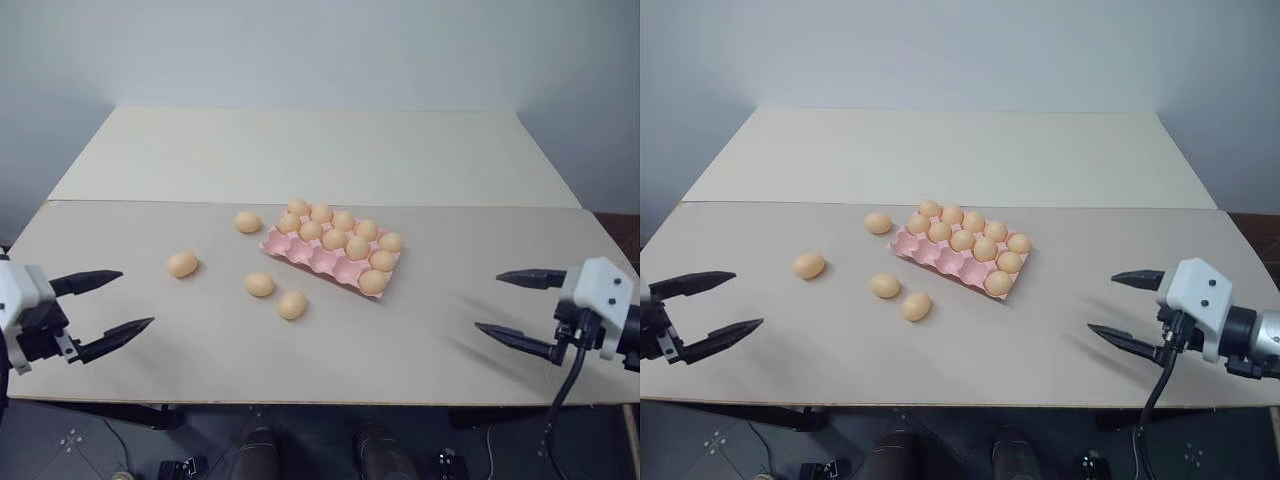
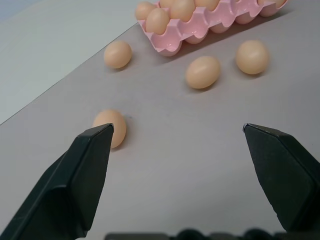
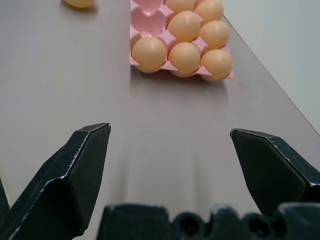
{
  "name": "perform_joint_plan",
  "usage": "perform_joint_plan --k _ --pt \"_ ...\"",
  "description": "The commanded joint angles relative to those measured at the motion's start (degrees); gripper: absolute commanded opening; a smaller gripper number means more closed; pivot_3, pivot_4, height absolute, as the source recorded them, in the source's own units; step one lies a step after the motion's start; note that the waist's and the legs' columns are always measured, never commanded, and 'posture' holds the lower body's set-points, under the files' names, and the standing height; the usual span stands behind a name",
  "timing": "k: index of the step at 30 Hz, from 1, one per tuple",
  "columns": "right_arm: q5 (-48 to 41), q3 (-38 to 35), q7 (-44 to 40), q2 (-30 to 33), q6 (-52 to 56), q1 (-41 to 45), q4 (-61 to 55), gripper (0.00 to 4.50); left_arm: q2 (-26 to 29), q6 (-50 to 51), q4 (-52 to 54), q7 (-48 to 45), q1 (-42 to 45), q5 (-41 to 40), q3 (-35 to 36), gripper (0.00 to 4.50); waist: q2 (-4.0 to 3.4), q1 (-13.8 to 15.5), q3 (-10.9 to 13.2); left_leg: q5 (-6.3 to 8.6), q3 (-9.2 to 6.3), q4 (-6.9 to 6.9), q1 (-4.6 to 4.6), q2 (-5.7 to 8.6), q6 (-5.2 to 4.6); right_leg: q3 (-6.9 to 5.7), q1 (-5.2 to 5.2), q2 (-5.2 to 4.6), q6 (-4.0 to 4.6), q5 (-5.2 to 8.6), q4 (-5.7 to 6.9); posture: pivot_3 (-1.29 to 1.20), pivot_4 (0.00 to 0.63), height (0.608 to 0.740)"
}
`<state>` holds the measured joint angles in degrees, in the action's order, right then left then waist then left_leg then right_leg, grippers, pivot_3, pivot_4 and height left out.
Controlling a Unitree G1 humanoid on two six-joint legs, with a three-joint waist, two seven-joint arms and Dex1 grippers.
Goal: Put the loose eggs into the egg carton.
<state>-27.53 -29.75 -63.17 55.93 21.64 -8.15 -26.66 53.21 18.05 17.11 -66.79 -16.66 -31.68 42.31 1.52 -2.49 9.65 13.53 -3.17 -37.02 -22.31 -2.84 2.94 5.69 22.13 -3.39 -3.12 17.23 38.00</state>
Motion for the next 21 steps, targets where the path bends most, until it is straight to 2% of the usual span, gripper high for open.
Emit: perform_joint_plan --k 1,11,14,17,21 --pt "-1.95 -0.20 0.86 0.26 0.59 2.01 -1.64 4.47 0.50 0.01 0.70 0.27 0.12 -0.42 1.82 4.50 0.00 0.00 0.00 0.00 0.00 0.00 0.00 0.00 0.00 0.00 0.00 0.00 0.00 0.00 0.00 0.00 0.150 0.740" --pt "-9.09 -3.56 3.26 0.81 5.55 3.32 -10.33 4.47 1.34 -1.51 -3.91 1.89 2.88 1.84 0.96 4.50 0.01 0.04 0.00 0.00 -0.02 0.00 0.00 0.00 0.00 -0.01 0.00 0.00 0.00 0.00 0.01 0.00 0.150 0.740" --pt "-9.83 -2.34 5.06 0.55 6.31 4.41 -11.85 4.47 2.38 -2.74 -8.06 3.95 6.71 5.00 -2.65 4.50 0.02 0.17 0.01 0.00 -0.02 0.00 -0.01 0.00 0.00 -0.01 0.01 0.00 0.00 0.00 0.01 0.00 0.150 0.740" --pt "-9.55 -1.38 6.58 -0.05 6.76 3.55 -13.84 4.47 6.19 -3.29 -15.02 4.00 12.39 9.10 -8.57 4.50 0.04 0.27 0.02 0.00 -0.03 -0.01 0.00 0.01 0.00 -0.03 0.01 0.00 0.00 0.00 0.02 0.00 0.150 0.740" --pt "-9.05 -0.57 8.26 -1.36 6.69 1.40 -16.03 4.47 9.90 -5.62 -26.48 2.14 23.21 12.90 -17.21 4.50 0.07 0.32 0.02 0.00 -0.05 -0.01 -0.03 0.01 0.00 -0.06 0.02 0.00 0.00 0.00 0.02 0.00 0.150 0.740"
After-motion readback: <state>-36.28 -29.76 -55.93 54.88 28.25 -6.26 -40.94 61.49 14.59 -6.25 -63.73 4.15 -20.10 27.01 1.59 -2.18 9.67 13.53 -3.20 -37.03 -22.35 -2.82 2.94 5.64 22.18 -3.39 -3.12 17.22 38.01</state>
